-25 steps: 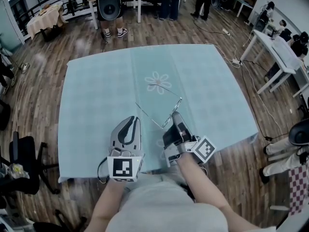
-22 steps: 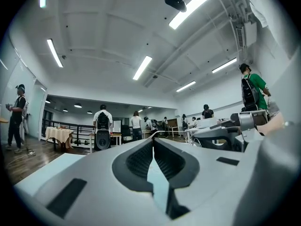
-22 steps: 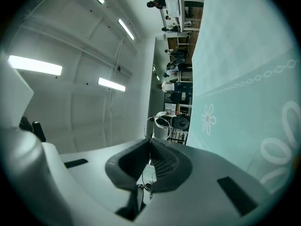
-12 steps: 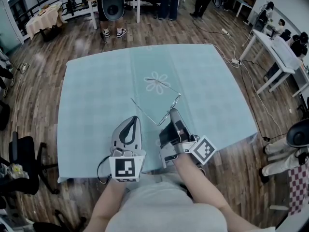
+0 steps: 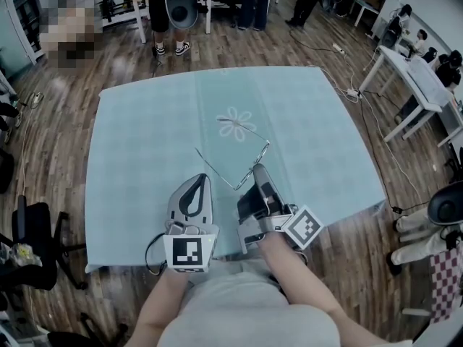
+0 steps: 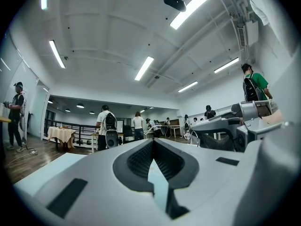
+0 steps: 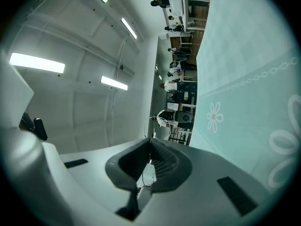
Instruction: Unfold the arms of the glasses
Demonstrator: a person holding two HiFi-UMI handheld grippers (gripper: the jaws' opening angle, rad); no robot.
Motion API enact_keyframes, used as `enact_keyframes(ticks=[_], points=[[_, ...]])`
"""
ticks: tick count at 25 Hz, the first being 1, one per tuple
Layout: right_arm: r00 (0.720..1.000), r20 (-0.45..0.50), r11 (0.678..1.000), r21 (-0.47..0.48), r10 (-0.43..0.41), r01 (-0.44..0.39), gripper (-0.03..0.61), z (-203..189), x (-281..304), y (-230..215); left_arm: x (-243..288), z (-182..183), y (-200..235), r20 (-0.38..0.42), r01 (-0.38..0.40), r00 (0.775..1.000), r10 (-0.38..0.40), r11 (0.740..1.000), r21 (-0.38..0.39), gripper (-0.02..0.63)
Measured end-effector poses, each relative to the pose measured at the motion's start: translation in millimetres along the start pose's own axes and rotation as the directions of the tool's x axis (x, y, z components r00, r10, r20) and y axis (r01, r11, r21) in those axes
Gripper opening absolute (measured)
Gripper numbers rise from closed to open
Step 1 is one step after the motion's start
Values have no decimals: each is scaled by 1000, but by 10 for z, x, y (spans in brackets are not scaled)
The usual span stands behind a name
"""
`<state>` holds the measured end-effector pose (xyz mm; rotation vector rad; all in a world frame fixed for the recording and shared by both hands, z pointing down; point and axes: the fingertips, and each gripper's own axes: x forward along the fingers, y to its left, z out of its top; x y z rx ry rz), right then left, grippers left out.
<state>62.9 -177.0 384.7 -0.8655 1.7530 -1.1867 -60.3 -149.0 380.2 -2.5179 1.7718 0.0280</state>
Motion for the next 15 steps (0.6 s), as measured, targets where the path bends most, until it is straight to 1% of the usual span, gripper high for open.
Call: enact_keyframes(ticks=[11,15], points=[[1000,6,1000,-4,-11,11,11,18,-37,-11,2,-11,-8,-7,3,1000,-3,1000,-13,9],[1000,9,1000,0,-10,10,11,28,-33,5,3,33,-4,11,2,1000,-2,1000,-15,9]])
